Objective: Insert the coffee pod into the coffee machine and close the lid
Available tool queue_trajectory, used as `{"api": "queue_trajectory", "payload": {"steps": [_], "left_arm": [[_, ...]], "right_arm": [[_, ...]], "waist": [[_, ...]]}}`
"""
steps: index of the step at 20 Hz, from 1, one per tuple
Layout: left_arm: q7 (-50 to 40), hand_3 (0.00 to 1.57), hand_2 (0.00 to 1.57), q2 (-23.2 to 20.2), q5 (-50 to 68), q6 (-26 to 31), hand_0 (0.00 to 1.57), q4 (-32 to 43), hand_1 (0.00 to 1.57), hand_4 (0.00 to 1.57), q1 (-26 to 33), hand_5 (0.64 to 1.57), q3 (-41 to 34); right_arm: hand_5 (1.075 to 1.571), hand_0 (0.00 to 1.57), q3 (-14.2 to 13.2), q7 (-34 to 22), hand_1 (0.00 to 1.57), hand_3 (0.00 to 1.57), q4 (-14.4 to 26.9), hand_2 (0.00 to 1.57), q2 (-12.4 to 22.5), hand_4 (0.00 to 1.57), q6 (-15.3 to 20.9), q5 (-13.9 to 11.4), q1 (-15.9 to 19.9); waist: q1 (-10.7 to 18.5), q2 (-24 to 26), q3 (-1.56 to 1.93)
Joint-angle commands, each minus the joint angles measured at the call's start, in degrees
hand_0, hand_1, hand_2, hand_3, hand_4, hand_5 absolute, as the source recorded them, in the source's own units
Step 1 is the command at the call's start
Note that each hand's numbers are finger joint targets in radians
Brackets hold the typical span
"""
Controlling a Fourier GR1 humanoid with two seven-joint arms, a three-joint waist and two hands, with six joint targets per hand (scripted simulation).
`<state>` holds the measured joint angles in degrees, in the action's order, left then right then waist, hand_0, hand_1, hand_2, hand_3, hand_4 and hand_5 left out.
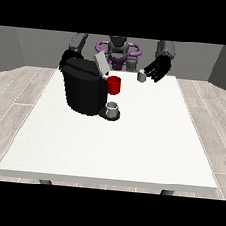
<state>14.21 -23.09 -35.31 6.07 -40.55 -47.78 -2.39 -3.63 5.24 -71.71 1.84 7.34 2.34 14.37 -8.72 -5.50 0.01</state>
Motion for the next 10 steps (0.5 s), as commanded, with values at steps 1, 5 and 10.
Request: {"api": "queue_trajectory", "payload": {"steps": [1, 5, 10], "left_arm": [[-2.8, 1.29, 1.33, -1.8, 1.2, 3.9, 1.25, 0.5, 1.25, 0.56, -4.7, 1.571, -2.1], [-4.5, 1.22, 1.2, -1.7, 0.3, -0.2, 1.01, 0.8, 1.01, 0.54, -7.5, 1.571, -3.5], [-6.5, 1.2, 1.25, -4.0, 1.5, 1.9, 1.21, 3.0, 1.21, 0.51, -11.4, 1.571, -6.1]], "right_arm": [[1.571, 0.0, 0.4, -0.5, 0.0, 0.0, -0.8, 0.0, 0.6, 0.5, -0.6, -0.2, 1.2], [1.571, 0.0, 1.5, 1.5, 0.0, 0.0, -2.3, 0.0, -0.5, 0.5, -1.0, -0.2, 0.7], [1.571, 0.0, 5.0, -3.7, 0.0, 0.0, -6.7, 0.0, -1.3, 0.49, 0.0, -2.4, 0.7]], "waist": [[-1.7, -0.7, -0.01], [-4.8, -3.4, -0.01], [-8.2, -2.7, -0.03]]}}
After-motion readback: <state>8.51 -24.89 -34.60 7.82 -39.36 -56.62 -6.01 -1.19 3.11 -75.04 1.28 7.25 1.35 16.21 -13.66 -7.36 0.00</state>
